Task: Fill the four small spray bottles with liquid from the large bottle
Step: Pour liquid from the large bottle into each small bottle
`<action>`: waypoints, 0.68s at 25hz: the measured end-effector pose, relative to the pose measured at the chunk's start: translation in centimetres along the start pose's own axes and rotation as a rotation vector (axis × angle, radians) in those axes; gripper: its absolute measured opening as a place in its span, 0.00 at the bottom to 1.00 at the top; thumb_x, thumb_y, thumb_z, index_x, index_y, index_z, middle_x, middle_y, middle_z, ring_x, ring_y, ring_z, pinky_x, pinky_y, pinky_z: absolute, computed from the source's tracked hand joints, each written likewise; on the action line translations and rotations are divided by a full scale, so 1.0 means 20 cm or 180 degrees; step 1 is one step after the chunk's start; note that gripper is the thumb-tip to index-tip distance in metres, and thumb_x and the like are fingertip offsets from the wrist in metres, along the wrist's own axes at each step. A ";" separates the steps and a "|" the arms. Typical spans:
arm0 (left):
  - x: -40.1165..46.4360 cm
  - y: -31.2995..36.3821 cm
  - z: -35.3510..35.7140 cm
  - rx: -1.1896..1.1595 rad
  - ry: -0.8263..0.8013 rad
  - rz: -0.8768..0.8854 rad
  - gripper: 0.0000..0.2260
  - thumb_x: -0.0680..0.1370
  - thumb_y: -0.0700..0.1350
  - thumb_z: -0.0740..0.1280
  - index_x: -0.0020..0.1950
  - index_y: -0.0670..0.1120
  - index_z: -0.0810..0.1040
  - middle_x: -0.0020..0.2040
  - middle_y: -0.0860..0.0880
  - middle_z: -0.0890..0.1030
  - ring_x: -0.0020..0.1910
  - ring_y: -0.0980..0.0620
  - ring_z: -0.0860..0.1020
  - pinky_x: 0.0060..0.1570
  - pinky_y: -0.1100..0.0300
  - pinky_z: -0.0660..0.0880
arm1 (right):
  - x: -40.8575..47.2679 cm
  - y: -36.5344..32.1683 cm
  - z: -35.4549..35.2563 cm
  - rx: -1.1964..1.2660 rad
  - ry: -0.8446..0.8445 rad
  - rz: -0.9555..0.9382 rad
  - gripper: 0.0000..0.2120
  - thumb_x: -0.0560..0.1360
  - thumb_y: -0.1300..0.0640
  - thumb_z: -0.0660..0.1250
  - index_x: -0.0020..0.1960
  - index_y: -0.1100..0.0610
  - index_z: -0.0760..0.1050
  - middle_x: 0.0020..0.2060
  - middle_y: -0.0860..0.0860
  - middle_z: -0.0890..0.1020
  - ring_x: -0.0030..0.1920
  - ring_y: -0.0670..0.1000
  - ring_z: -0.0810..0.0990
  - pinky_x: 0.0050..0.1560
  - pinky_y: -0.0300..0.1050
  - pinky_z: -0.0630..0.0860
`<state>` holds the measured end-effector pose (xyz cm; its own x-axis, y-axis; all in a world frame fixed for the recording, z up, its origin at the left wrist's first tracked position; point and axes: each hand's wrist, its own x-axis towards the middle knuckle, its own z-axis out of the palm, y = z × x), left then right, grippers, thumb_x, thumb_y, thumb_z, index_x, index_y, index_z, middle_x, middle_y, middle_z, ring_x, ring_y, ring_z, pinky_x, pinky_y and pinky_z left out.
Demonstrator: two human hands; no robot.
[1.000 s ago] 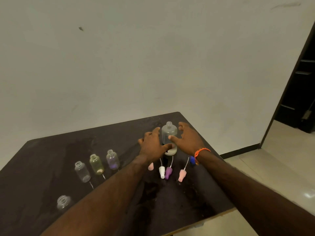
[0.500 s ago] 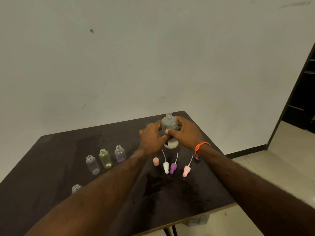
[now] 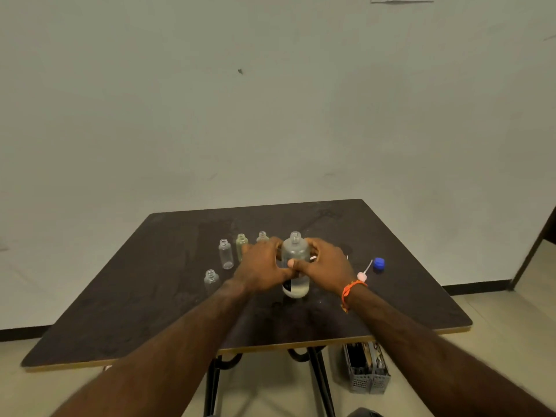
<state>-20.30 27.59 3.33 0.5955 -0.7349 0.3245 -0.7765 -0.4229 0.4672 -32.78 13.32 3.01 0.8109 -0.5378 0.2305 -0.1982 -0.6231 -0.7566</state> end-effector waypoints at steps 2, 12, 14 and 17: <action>-0.06 -0.04 0.00 0.0185 -0.0015 0.0029 0.20 0.70 0.63 0.75 0.52 0.53 0.74 0.46 0.55 0.79 0.46 0.56 0.76 0.51 0.54 0.67 | -0.03 -0.01 0.05 -0.0011 -0.0109 -0.0003 0.30 0.63 0.35 0.74 0.62 0.45 0.76 0.51 0.41 0.84 0.52 0.43 0.82 0.57 0.52 0.80; -0.15 -0.13 0.02 0.0164 -0.0079 0.0142 0.37 0.71 0.67 0.75 0.75 0.56 0.69 0.65 0.57 0.75 0.68 0.57 0.68 0.65 0.56 0.56 | -0.06 0.05 0.13 0.0278 -0.0161 -0.0045 0.31 0.65 0.36 0.73 0.65 0.44 0.72 0.58 0.42 0.82 0.58 0.43 0.80 0.62 0.51 0.78; -0.17 -0.20 -0.06 0.0221 0.0194 0.0296 0.36 0.71 0.69 0.73 0.74 0.56 0.71 0.64 0.58 0.75 0.69 0.57 0.68 0.69 0.53 0.57 | -0.07 0.06 0.14 0.0317 -0.0164 -0.0033 0.30 0.65 0.36 0.74 0.65 0.42 0.72 0.58 0.42 0.82 0.58 0.43 0.80 0.61 0.51 0.78; -0.24 -0.36 -0.19 0.0293 0.1017 0.0316 0.26 0.73 0.68 0.70 0.66 0.56 0.77 0.61 0.55 0.78 0.65 0.55 0.72 0.67 0.47 0.63 | -0.05 0.07 0.16 0.0494 -0.0199 0.0037 0.29 0.66 0.41 0.77 0.63 0.43 0.71 0.58 0.42 0.81 0.57 0.44 0.81 0.62 0.52 0.78</action>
<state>-16.80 36.11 1.65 0.5392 -0.5780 0.6126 -0.8406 -0.4143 0.3489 -32.11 14.78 -0.23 0.8427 -0.5051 0.1863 -0.1243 -0.5192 -0.8456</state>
